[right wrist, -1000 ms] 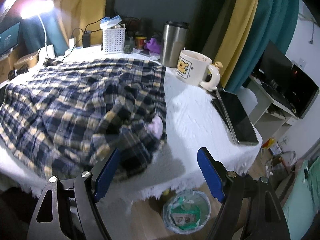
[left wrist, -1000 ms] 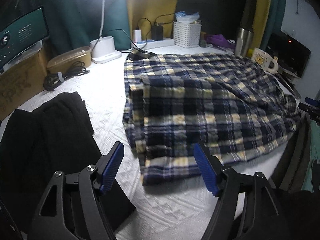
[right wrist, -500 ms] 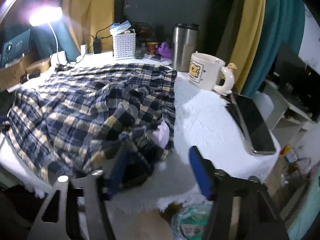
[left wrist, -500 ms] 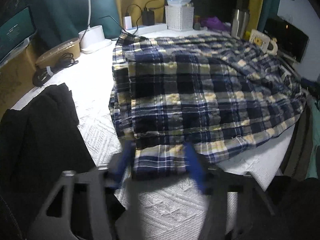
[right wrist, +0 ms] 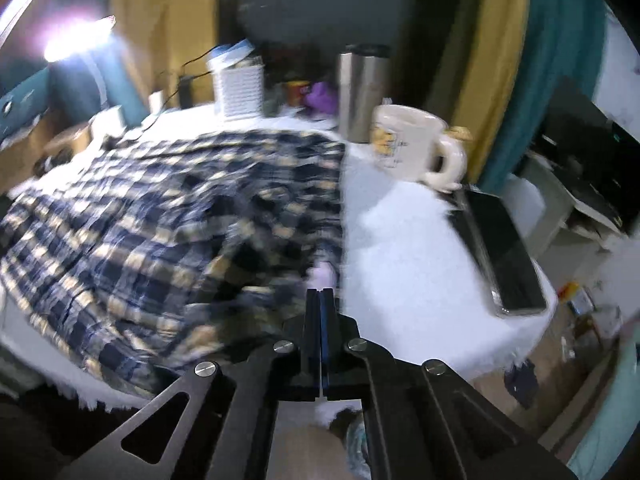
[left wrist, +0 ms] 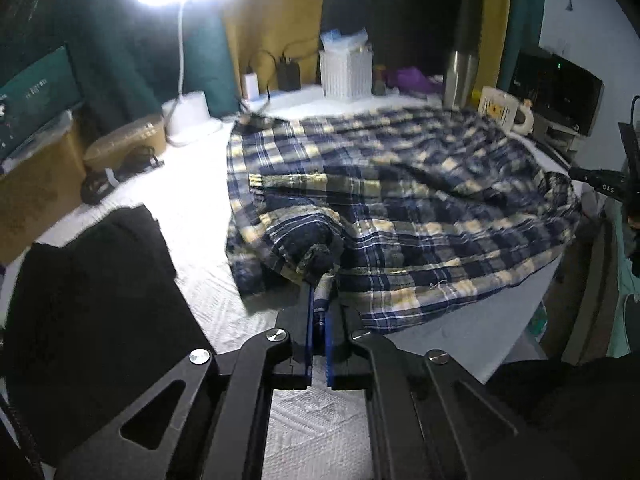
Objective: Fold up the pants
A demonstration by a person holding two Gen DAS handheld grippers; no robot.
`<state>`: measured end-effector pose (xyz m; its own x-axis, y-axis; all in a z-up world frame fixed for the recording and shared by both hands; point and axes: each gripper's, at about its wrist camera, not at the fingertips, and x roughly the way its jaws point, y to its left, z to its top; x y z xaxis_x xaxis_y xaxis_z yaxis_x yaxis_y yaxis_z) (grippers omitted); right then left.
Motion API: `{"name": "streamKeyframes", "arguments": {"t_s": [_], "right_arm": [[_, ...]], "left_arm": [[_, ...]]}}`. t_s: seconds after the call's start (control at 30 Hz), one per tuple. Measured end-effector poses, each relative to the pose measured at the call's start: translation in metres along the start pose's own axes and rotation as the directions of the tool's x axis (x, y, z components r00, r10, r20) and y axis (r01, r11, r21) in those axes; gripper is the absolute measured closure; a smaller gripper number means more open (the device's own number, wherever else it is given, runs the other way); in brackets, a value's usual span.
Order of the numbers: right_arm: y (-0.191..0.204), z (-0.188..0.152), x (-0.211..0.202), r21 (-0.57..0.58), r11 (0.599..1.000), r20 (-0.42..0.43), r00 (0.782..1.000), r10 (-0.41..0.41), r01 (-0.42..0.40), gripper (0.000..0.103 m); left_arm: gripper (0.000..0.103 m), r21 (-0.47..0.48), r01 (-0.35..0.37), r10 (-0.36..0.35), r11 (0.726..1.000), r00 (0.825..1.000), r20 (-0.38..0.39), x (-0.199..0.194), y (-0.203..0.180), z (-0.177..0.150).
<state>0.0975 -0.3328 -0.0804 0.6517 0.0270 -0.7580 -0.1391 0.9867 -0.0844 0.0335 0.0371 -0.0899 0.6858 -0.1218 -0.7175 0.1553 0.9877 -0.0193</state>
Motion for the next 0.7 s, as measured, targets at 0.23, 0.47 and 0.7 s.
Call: {"name": "streamKeyframes", "arguments": {"t_s": [0.23,0.47,0.7], "right_arm": [[-0.002,-0.016,-0.002,0.012,1.000,0.001,1.000,0.013,-0.013,0.103],[0.004,0.011,-0.009,-0.001,0.999,0.044,0.998,0.039,-0.039,0.102],[0.019,0.013,0.009,-0.033,0.999,-0.003,0.999,0.040,-0.040,0.101]], "left_arm": [[0.100,-0.010,0.006,-0.007,1.000,0.996,-0.083,0.012,0.002,-0.012],[0.093,-0.040,0.005,-0.007,0.999,0.999,-0.036,0.000,0.004,-0.004],[0.072,-0.035,-0.010,0.010,0.999,1.000,-0.011,-0.001,0.009,-0.002]]}}
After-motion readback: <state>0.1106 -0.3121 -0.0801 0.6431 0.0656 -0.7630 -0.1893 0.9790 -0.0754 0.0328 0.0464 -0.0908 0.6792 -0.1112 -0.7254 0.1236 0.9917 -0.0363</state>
